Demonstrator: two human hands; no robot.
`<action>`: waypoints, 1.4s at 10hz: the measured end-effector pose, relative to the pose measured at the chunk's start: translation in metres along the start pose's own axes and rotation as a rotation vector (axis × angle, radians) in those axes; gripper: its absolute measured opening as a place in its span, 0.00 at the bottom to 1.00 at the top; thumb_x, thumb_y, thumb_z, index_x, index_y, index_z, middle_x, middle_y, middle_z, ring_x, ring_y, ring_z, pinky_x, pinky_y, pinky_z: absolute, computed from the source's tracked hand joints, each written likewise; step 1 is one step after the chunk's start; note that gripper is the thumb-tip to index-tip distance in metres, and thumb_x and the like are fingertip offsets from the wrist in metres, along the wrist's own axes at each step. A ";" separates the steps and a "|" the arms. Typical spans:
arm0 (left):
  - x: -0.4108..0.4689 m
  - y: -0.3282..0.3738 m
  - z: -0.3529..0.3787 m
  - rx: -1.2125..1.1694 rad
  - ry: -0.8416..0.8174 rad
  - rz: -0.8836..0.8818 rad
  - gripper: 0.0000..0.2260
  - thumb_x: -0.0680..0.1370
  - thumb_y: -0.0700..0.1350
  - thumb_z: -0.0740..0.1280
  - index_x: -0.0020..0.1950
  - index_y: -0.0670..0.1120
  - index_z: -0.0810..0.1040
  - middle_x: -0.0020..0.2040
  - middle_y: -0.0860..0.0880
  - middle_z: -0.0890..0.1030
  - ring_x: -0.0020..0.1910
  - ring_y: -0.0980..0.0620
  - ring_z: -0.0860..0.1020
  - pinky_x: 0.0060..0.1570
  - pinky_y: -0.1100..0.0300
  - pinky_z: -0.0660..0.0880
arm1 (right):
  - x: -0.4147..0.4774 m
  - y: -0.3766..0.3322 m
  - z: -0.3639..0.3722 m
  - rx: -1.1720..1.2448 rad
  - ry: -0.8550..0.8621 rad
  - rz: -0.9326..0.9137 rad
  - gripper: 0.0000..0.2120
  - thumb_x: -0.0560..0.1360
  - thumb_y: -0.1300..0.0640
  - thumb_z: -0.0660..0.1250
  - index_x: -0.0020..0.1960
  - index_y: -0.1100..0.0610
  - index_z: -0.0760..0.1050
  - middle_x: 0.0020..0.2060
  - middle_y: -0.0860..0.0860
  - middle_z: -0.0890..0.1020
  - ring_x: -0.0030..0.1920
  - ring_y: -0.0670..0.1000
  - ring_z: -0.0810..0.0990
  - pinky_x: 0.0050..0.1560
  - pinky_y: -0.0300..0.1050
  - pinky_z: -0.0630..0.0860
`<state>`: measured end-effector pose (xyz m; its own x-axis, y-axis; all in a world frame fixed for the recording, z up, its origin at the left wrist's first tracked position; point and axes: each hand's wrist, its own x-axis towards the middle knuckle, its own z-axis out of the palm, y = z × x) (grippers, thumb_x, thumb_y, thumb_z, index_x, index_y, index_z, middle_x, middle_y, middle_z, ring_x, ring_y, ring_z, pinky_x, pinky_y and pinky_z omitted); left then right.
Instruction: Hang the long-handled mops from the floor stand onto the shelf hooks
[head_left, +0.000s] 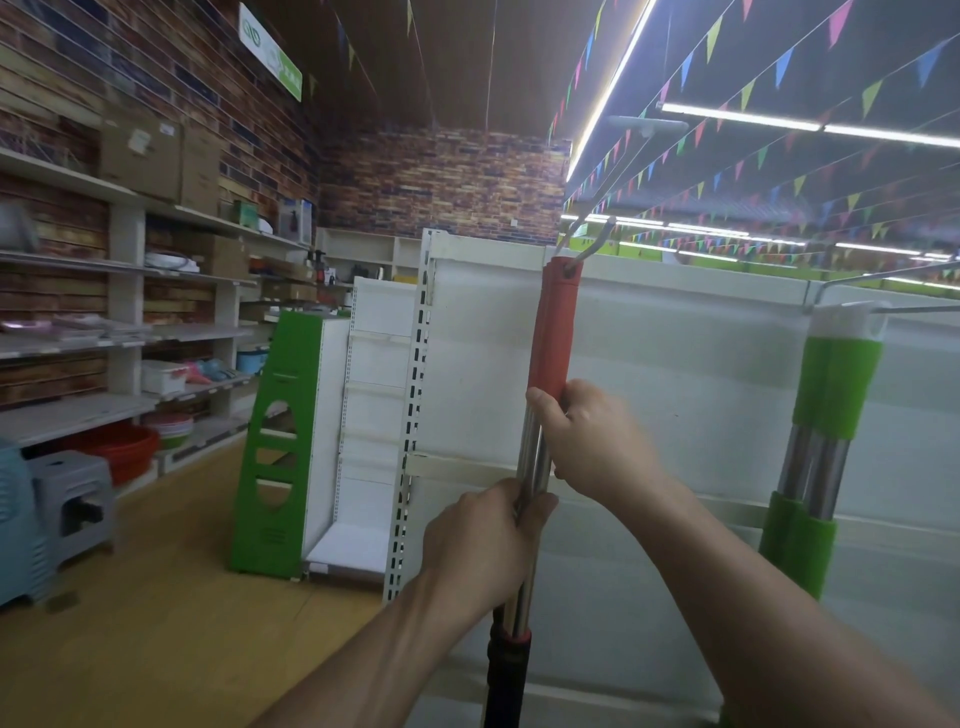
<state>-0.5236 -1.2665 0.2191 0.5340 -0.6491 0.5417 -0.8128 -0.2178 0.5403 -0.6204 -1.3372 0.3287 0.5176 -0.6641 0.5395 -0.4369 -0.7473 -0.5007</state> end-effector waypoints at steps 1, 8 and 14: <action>0.003 -0.002 0.002 -0.006 0.011 0.003 0.21 0.78 0.71 0.54 0.44 0.55 0.74 0.32 0.54 0.76 0.40 0.47 0.81 0.35 0.56 0.69 | 0.004 0.001 0.001 -0.006 -0.006 -0.005 0.19 0.82 0.39 0.56 0.44 0.53 0.72 0.36 0.52 0.82 0.37 0.57 0.84 0.45 0.53 0.82; -0.012 -0.010 0.016 -0.214 -0.032 -0.038 0.21 0.76 0.74 0.52 0.48 0.58 0.70 0.33 0.52 0.79 0.34 0.49 0.79 0.32 0.55 0.70 | -0.008 0.012 0.014 0.194 -0.042 0.070 0.23 0.78 0.30 0.56 0.52 0.48 0.74 0.39 0.52 0.83 0.41 0.60 0.86 0.52 0.62 0.83; -0.087 -0.074 0.033 -0.592 -0.260 -0.352 0.10 0.76 0.57 0.72 0.53 0.55 0.77 0.49 0.56 0.81 0.48 0.57 0.81 0.40 0.62 0.74 | -0.103 0.050 0.071 0.537 -0.152 0.444 0.18 0.79 0.41 0.69 0.57 0.55 0.78 0.52 0.53 0.84 0.47 0.50 0.85 0.53 0.58 0.82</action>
